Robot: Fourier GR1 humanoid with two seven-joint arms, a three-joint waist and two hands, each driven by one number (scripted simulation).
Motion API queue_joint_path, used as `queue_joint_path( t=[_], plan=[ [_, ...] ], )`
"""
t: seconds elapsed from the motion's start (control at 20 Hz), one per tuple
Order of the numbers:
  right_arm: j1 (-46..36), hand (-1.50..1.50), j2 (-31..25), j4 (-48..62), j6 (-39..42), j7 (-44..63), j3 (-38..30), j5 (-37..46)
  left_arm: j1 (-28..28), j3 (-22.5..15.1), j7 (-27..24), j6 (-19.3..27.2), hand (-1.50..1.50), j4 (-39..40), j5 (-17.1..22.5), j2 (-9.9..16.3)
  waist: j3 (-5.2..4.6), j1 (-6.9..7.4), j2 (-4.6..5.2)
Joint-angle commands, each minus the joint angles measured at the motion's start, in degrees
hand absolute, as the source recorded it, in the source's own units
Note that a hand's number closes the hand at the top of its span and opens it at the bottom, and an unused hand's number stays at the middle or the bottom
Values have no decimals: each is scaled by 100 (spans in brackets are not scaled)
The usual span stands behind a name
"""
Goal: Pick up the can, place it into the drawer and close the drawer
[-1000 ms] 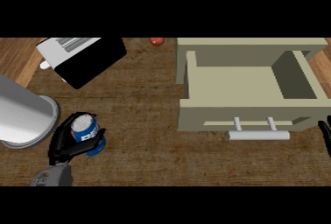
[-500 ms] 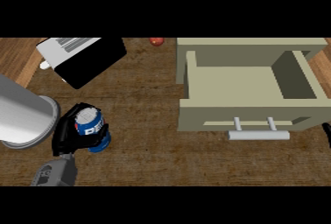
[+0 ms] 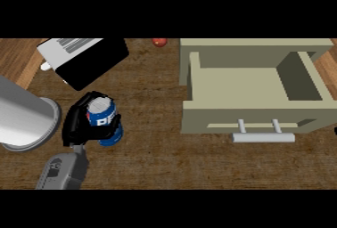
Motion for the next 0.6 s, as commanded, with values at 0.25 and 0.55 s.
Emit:
queue_joint_path(
  t=[0.25,0.55],
  plan=[
    [-96,-150,56,287,-73,-303,-8,243,-576,-585,904,499,150,-1004,-504,-156,1,5,3],
    [135,-150,56,-331,-93,109,59,-20,-1992,-833,2819,927,150,-1455,-556,-270,3,-31,-17]
  ],
)
